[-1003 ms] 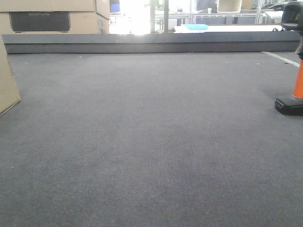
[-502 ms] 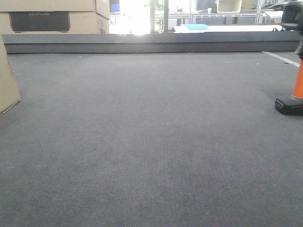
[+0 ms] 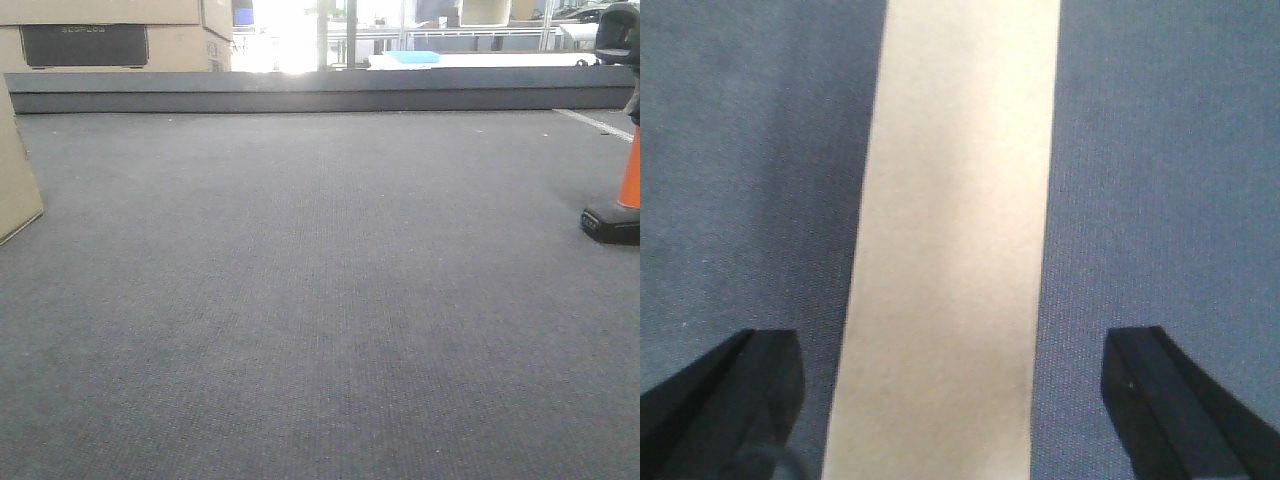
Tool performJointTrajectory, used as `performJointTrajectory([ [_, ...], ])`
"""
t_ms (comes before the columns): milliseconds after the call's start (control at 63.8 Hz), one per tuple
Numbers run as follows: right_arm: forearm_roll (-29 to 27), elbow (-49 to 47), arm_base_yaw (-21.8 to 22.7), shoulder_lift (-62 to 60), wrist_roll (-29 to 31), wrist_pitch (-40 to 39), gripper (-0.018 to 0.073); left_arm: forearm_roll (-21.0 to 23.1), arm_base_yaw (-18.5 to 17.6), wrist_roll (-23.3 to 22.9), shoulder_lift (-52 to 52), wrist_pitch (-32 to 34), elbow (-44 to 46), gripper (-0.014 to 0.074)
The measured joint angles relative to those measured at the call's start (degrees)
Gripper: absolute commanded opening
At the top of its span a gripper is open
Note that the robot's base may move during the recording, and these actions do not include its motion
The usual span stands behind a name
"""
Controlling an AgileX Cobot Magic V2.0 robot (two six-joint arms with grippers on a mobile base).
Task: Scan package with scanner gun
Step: 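Turn to the table, aligning left gripper with box, right with scanner, then grasp the tall cardboard box with the left gripper and lift it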
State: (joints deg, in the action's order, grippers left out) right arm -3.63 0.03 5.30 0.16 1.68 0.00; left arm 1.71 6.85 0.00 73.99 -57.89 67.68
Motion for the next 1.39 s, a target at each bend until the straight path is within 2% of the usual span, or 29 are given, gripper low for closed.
performJointTrajectory([
  [78,0.0,0.0,0.0,0.0,0.0,0.0,-0.0168,0.1,0.0,0.0,0.9,0.0,0.0,0.0499],
  [235,0.0,0.0,0.0,0.0,0.0,0.0,-0.0168,-2.9,0.0,0.3,3.9,-0.3,0.0,0.0498],
  [439,0.0,0.0,0.0,0.0,0.0,0.0,-0.0168,-2.9,0.0,0.4,6.0,-1.4,0.0,0.0494],
  [517,0.0,0.0,0.0,0.0,0.0,0.0,-0.0168,-2.9,0.0,0.9,6.2,-1.5,0.0,0.0467],
  [611,0.0,0.0,0.0,0.0,0.0,0.0,-0.0168,-2.9,0.0,1.3,6.9,-1.7,-0.5,0.0379],
  [862,0.0,0.0,0.0,0.0,0.0,0.0,-0.0168,-1.7,0.0,1.5,7.6,-2.5,-0.6,-0.0114],
  [1003,0.0,0.0,0.0,0.0,0.0,0.0,-0.0168,0.9,0.1,1.5,7.7,-3.8,0.7,-0.0111],
  [1175,0.0,0.0,0.0,0.0,0.0,0.0,-0.0168,9.1,-0.9,1.5,7.5,-6.5,3.9,-0.0111],
  [1285,0.0,0.0,0.0,0.0,0.0,0.0,-0.0168,10.5,-4.9,-1.1,7.0,-6.9,5.0,-0.0111],
  [1395,0.0,0.0,0.0,0.0,0.0,0.0,-0.0168,10.6,-11.4,-6.6,6.9,-4.2,5.2,-0.0111],
])
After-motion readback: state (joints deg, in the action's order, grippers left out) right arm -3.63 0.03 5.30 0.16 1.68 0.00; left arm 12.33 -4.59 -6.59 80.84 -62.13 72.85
